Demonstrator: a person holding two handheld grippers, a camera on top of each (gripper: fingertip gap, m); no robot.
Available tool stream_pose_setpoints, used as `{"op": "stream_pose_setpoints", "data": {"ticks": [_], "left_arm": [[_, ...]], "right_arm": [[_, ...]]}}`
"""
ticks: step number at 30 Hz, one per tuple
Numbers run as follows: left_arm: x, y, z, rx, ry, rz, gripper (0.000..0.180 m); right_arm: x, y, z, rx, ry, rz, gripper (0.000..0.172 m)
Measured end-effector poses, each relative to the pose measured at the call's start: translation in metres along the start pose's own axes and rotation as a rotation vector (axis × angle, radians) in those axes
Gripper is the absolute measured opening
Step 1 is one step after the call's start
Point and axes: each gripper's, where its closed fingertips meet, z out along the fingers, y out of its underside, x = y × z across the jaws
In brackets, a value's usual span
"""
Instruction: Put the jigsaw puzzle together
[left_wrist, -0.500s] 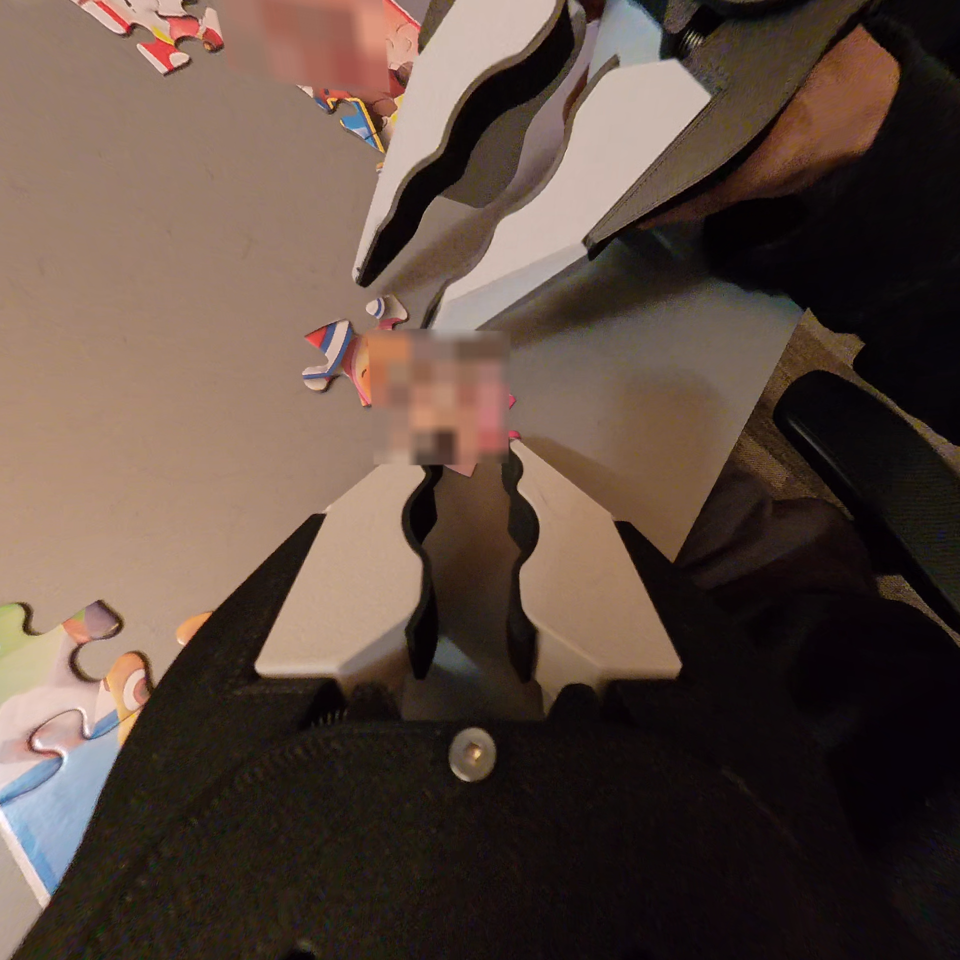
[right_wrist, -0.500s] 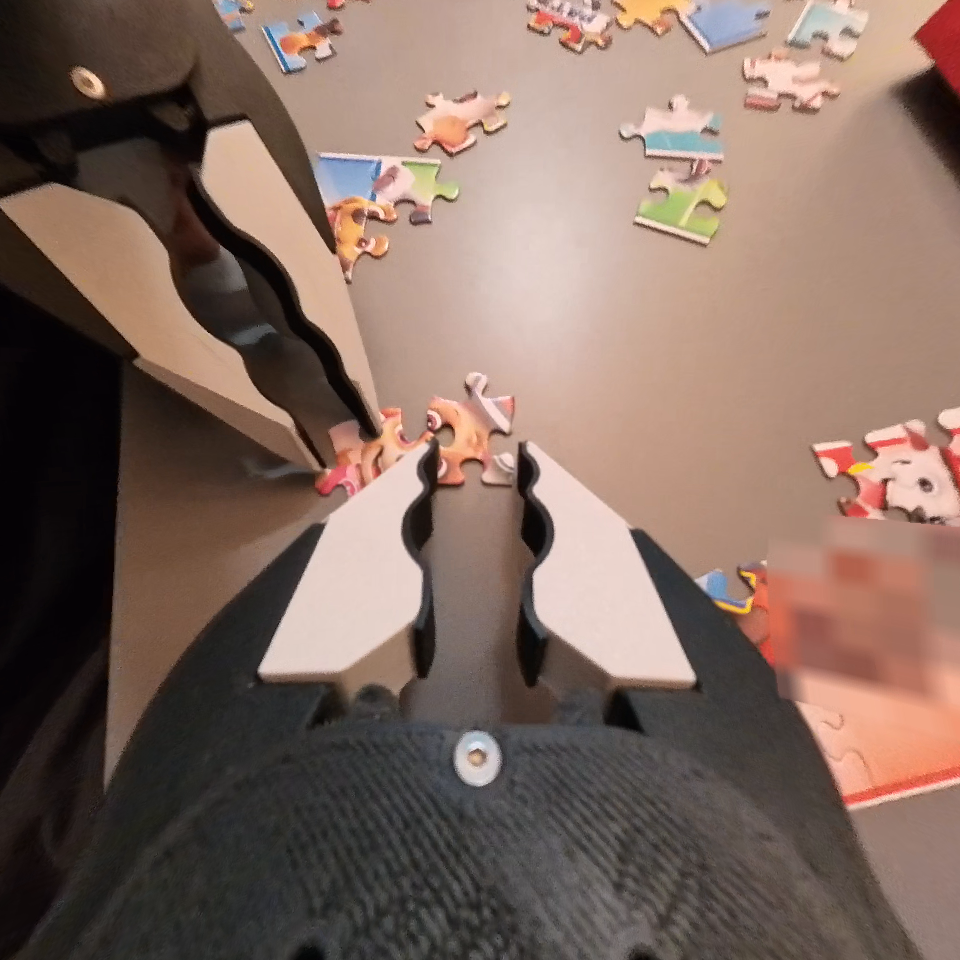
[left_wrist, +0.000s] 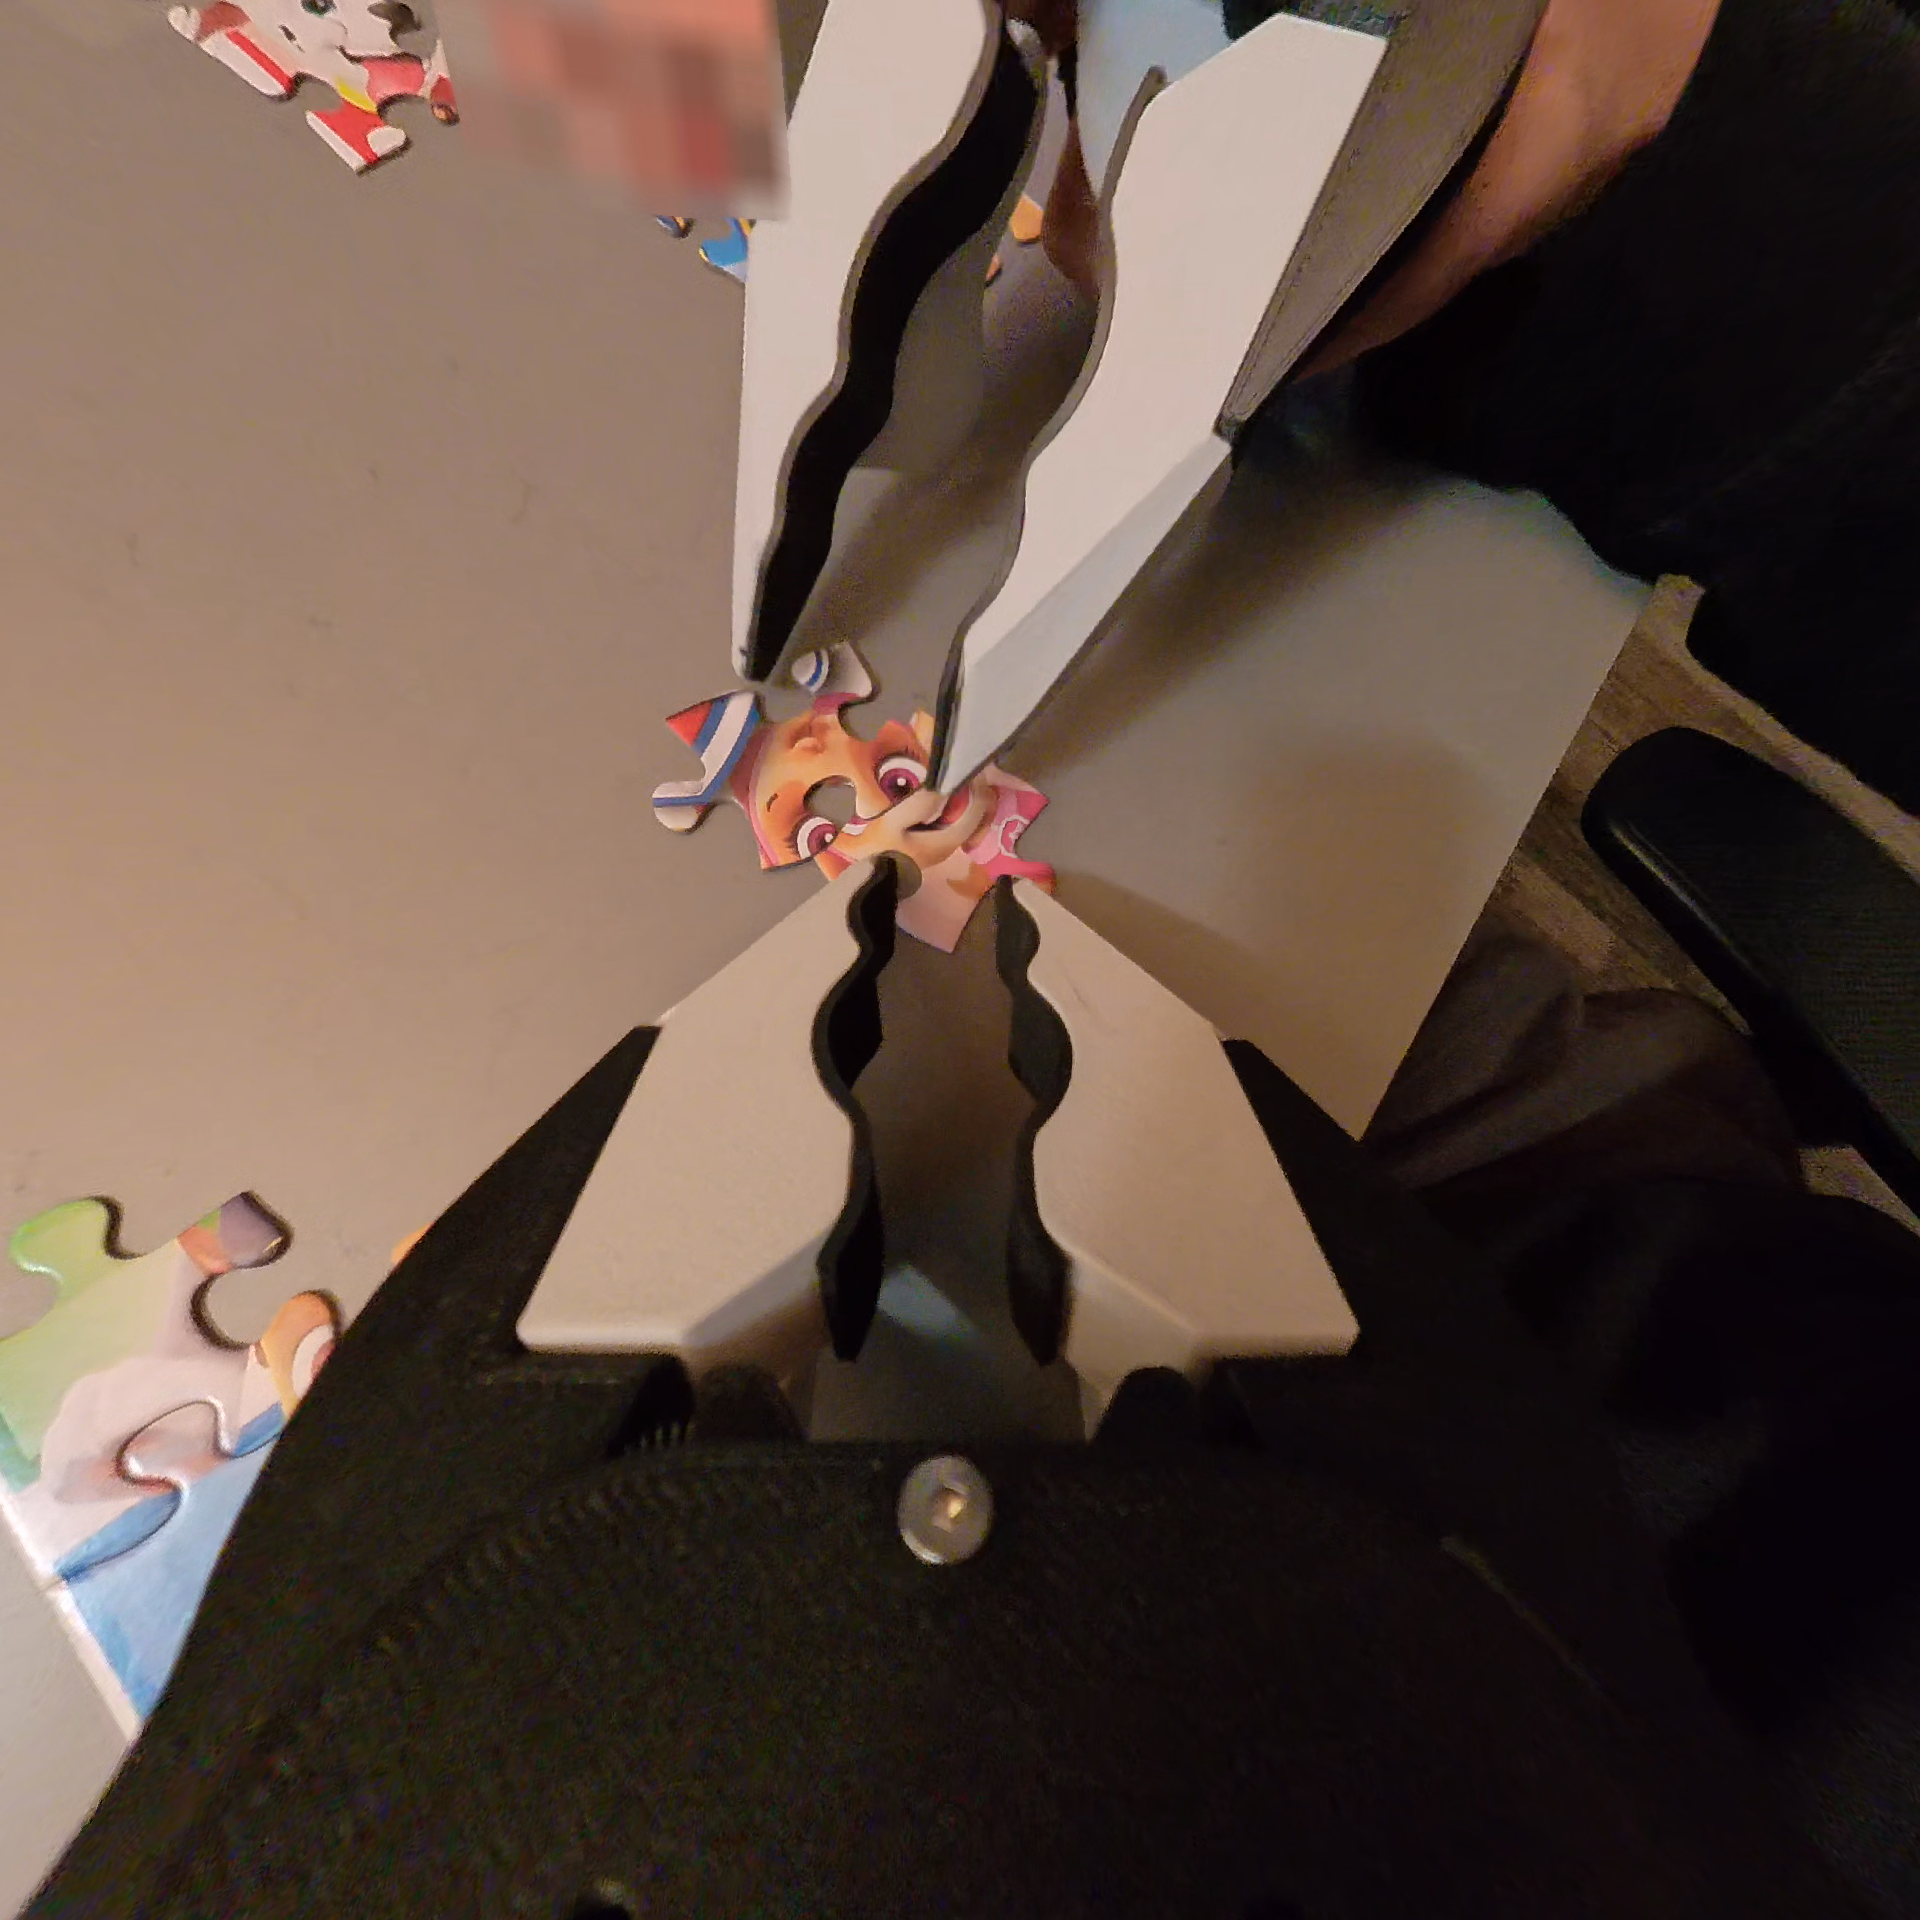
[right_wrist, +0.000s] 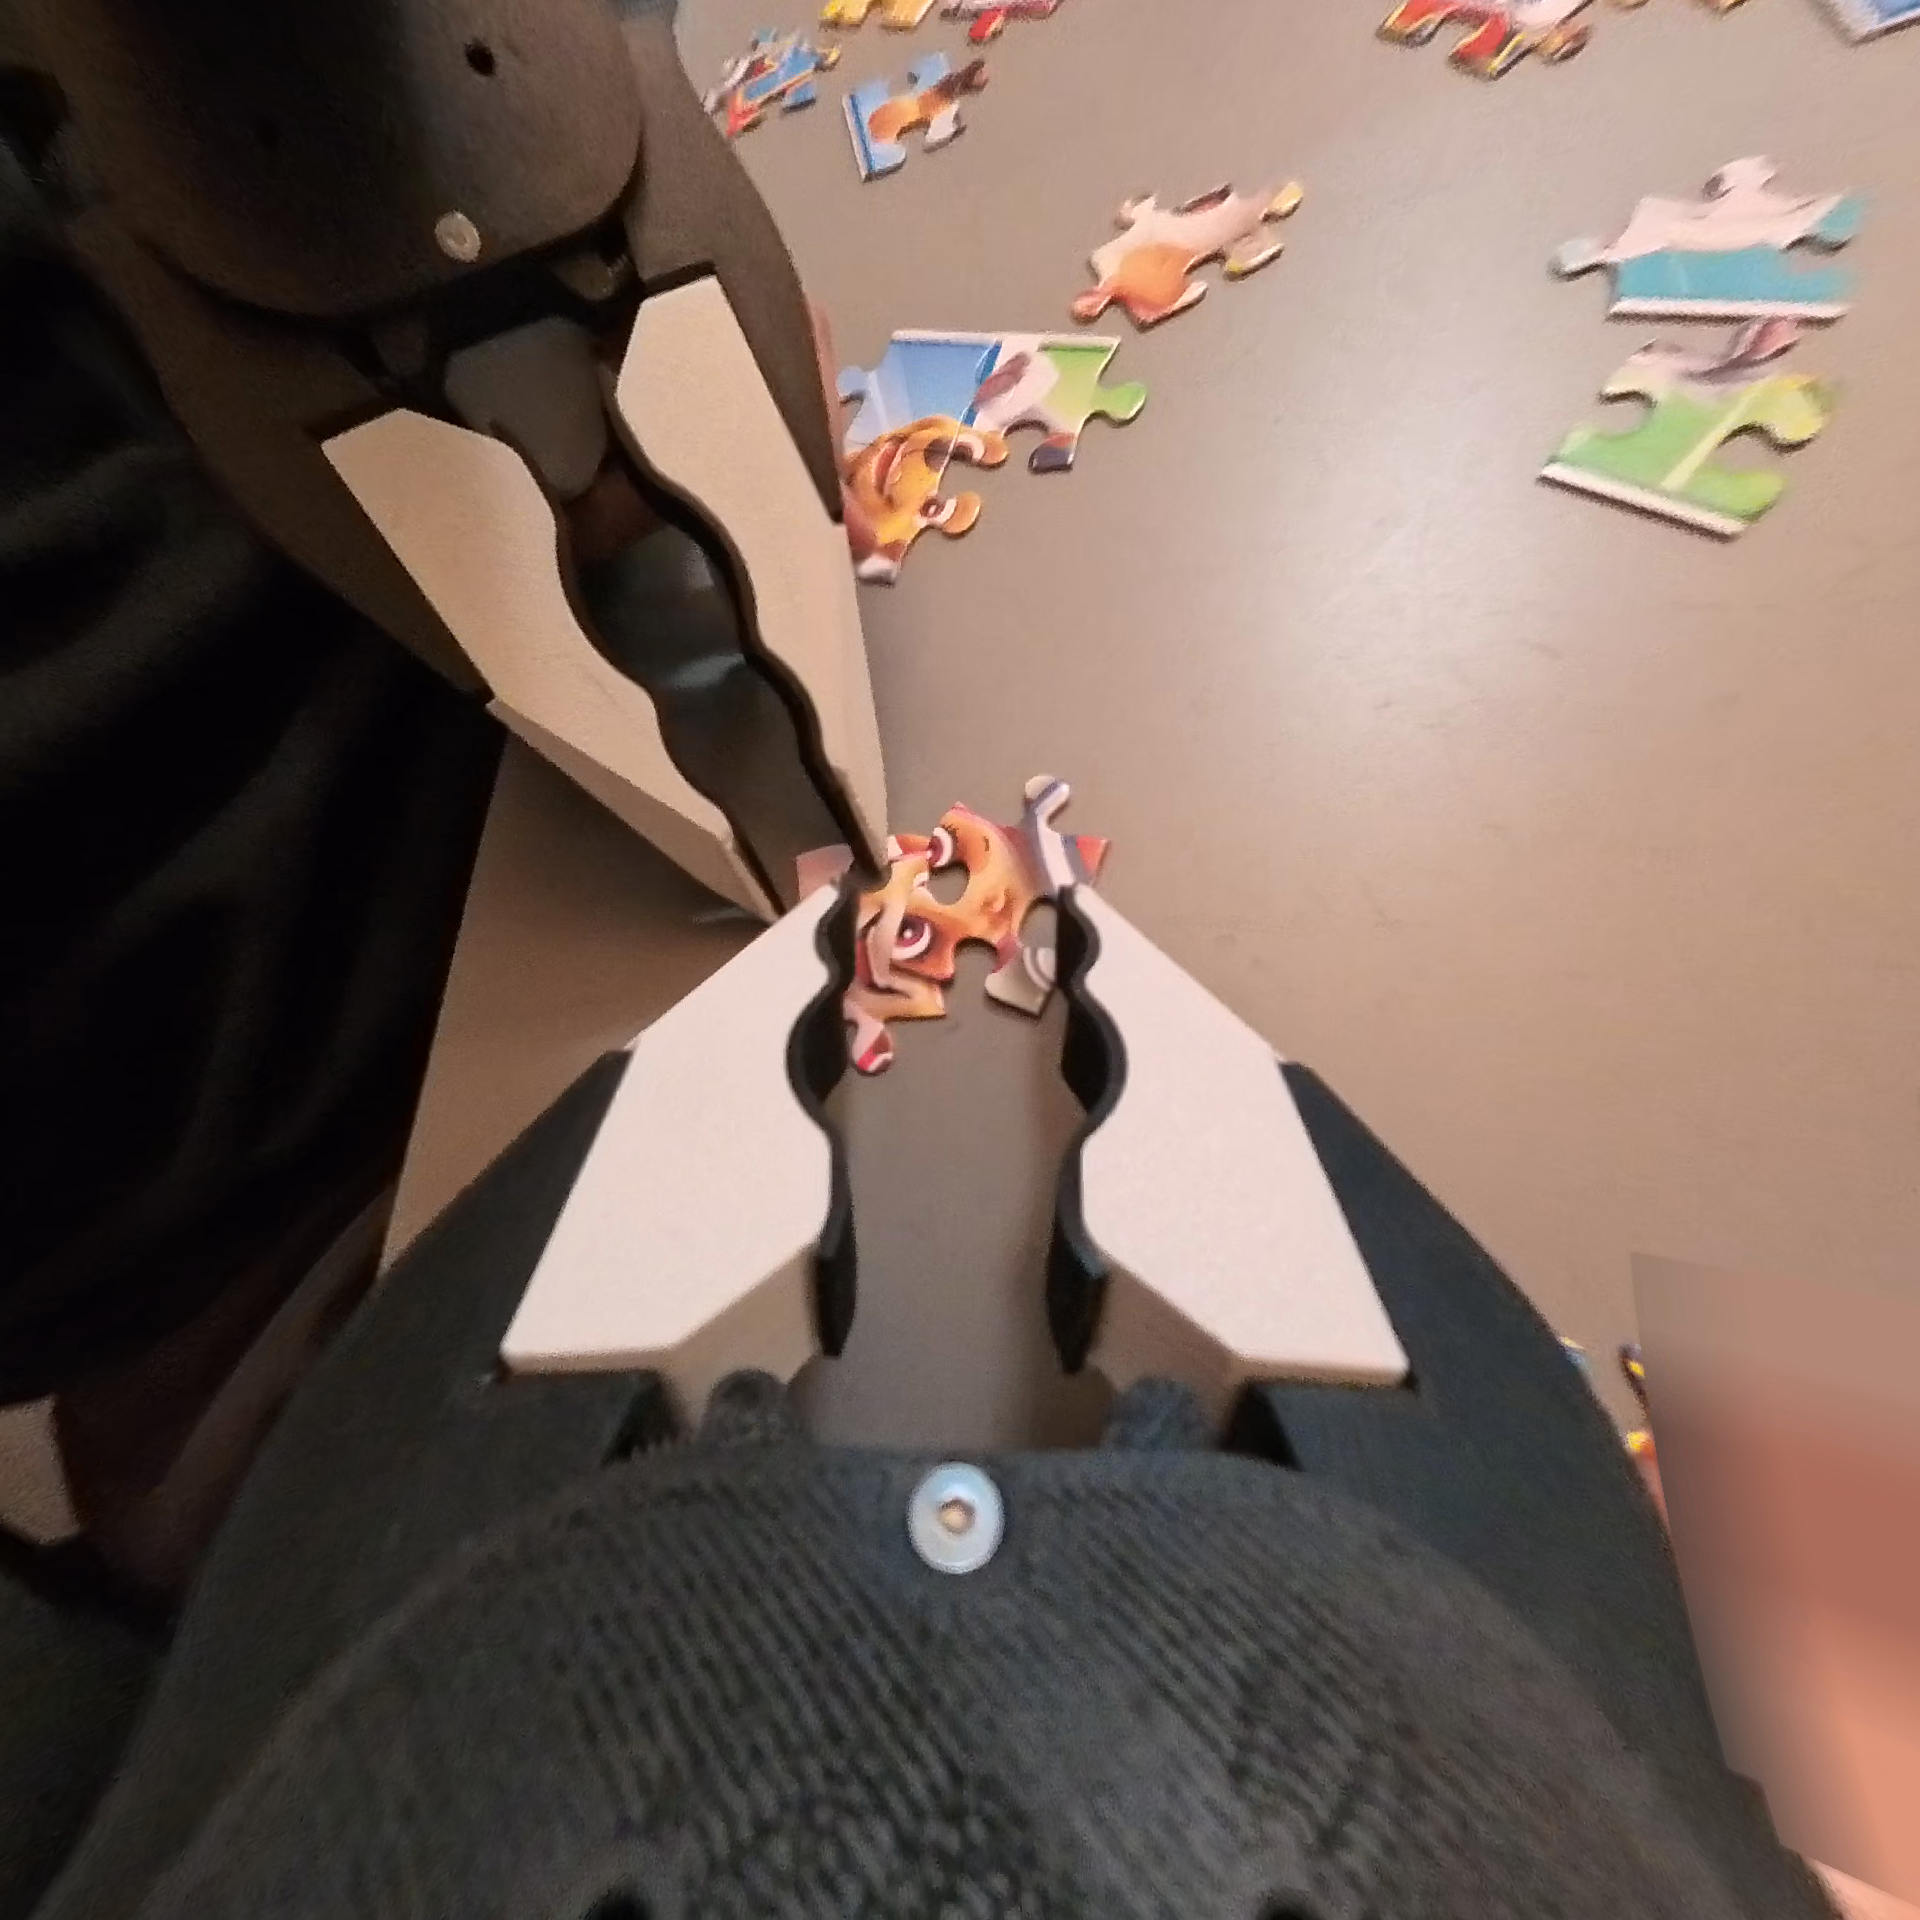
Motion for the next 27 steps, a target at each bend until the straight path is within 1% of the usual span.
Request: {"op": "stream_pose_setpoints", "data": {"ticks": [4, 8, 10, 14, 22, 27], "left_arm": [[-0.005, -0.012, -0.008, 0.071, -0.006, -0.011, 0.019], [-0.016, -0.015, -0.006, 0.084, -0.022, -0.044, 0.03], [-0.017, -0.013, -0.003, 0.064, -0.018, -0.058, 0.035], [-0.017, -0.012, 0.0, 0.047, -0.02, -0.062, 0.038], [-0.009, -0.009, 0.002, 0.031, -0.001, -0.051, 0.039], [-0.007, -0.009, 0.002, 0.03, 0.014, -0.055, 0.039]], "right_arm": [[0.0, -0.005, -0.008, 0.086, 0.139, 0.034, 0.04], [0.008, 0.006, -0.009, 0.06, 0.359, -0.012, 0.039], [0.011, 0.007, -0.011, 0.054, 0.421, -0.033, 0.039], [0.012, 0.009, -0.01, 0.038, 0.428, -0.029, 0.042], [0.007, 0.014, -0.004, -0.002, 0.419, -0.057, 0.046], [0.01, 0.014, -0.007, 0.001, 0.446, -0.045, 0.043]]}}
